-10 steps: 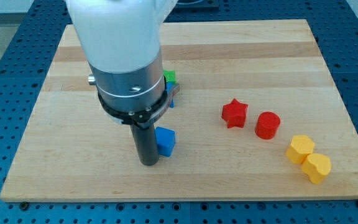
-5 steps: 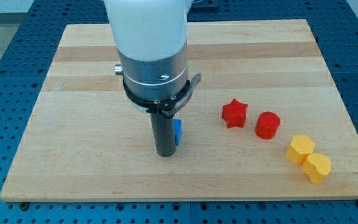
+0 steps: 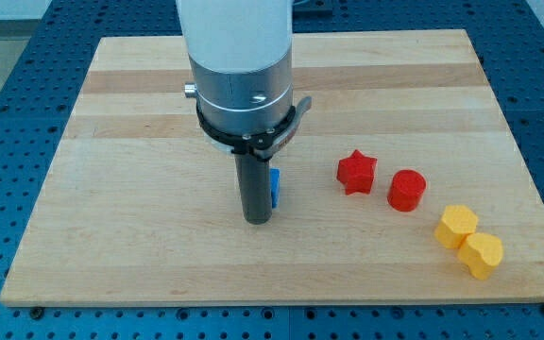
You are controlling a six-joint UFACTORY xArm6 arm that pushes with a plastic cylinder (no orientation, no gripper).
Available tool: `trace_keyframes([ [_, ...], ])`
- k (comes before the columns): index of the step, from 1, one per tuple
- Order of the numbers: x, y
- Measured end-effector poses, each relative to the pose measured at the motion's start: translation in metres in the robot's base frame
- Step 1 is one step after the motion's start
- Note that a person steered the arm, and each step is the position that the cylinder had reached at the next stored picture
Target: Move the blue cube into the blue triangle
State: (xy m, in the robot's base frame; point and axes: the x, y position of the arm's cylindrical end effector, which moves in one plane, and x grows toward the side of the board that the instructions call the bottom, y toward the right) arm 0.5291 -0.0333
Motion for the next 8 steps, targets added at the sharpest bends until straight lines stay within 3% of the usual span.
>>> trace_keyframes([
  [5, -0.019, 0.015],
  [8, -0.08, 0.041],
])
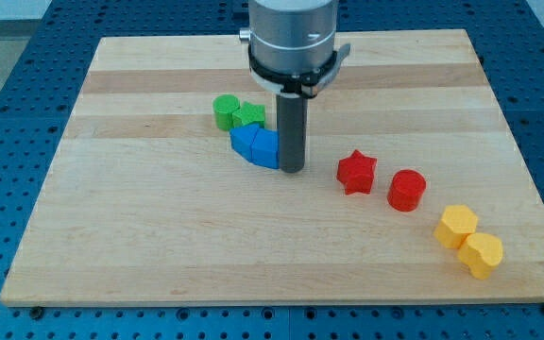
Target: Move the blue cube into the blue triangle
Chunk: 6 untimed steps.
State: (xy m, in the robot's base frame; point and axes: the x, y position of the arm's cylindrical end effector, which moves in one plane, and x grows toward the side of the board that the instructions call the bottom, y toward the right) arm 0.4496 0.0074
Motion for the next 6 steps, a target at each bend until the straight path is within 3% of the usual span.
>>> trace_keyframes([
  [3, -0.006, -0.032],
  [4, -0.007, -0.003],
  [6, -0.068, 0.107],
])
